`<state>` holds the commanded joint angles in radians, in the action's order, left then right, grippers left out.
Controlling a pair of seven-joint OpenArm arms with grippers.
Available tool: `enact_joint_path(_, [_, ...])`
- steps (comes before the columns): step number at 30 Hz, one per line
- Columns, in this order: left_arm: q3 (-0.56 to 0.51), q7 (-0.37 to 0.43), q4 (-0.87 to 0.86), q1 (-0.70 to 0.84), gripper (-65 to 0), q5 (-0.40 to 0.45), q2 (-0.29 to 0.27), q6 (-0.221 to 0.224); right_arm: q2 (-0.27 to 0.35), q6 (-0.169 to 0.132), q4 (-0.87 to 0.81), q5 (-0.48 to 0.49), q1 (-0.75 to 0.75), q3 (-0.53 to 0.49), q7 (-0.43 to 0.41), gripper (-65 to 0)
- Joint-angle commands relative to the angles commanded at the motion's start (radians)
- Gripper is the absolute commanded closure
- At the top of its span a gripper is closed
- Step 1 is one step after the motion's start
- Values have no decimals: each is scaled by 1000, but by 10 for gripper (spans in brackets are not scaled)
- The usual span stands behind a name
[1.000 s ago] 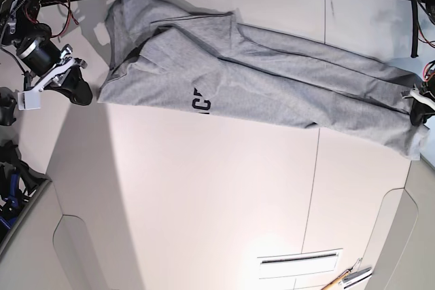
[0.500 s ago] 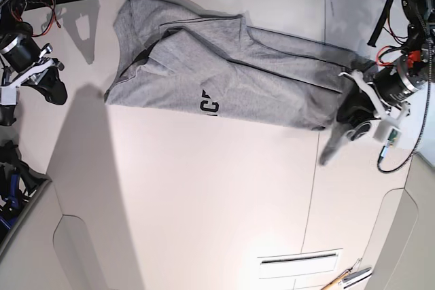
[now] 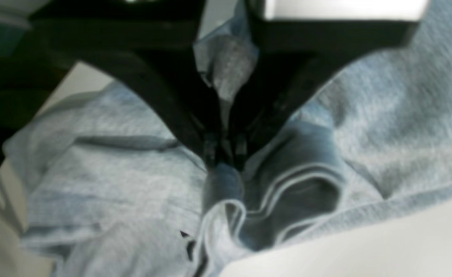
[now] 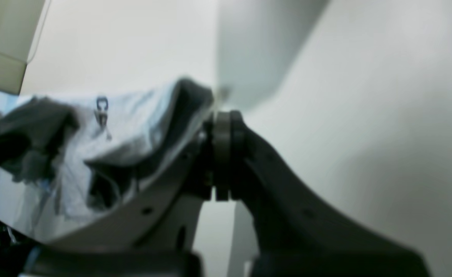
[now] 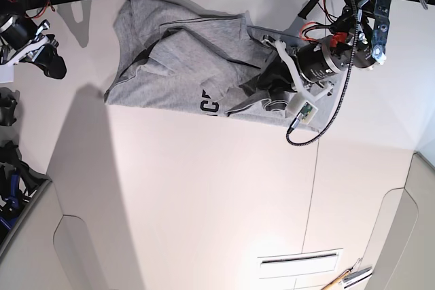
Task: Fold the T-shirt properly
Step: 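Release the strip and move the left gripper to the shirt's middle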
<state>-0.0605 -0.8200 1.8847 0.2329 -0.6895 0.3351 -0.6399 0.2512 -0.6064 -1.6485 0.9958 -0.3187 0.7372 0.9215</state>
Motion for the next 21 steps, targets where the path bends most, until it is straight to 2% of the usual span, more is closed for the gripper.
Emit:
enact_joint_path(2, [-1,2,-29,0,-304,-8,-9,-1,0,0,0,0,-27,0,0,0])
enact_joint_path(3, [-1,2,-39,0,-366,-23,-8,0,0,1,0,0,-39,0,0,-81])
enact_joint_path(4, [-1,1,-44,0,-393,-41,-8,0,0,3,1,8,-47,0,1,-198])
enact_joint_path(5, [-1,1,-45,0,-393,-60,-8,0,0,7,1,21,-55,-1,7,-287])
enact_joint_path(6, [-1,0,-45,0,-393,-90,-8,0,0,7,1,30,-56,-1,19,-346])
enact_joint_path(7, [-1,0,-45,0,-393,-128,-8,-1,0,7,1,35,-56,-3,32,-365])
enact_joint_path(9, [-1,-32,-45,0,-393,-212,-9,-2,0,6,1,51,-56,-11,46,-364])
enact_joint_path(12, [-1,-116,-45,0,-393,-315,-8,-58,0,6,1,63,-56,-13,48,-364])
enact_joint_path(16, [-1,-210,-45,0,-393,-435,-8,-58,-3,-4,-4,106,-56,-13,67,-362])
enact_joint_path(18, [-1,-225,-45,0,-393,-472,-8,-58,-13,-6,-27,118,-56,-13,68,-357])
enact_joint_path(21, [2,-225,-37,0,-393,-508,-8,-58,-50,-11,-109,135,-56,-13,80,-273])
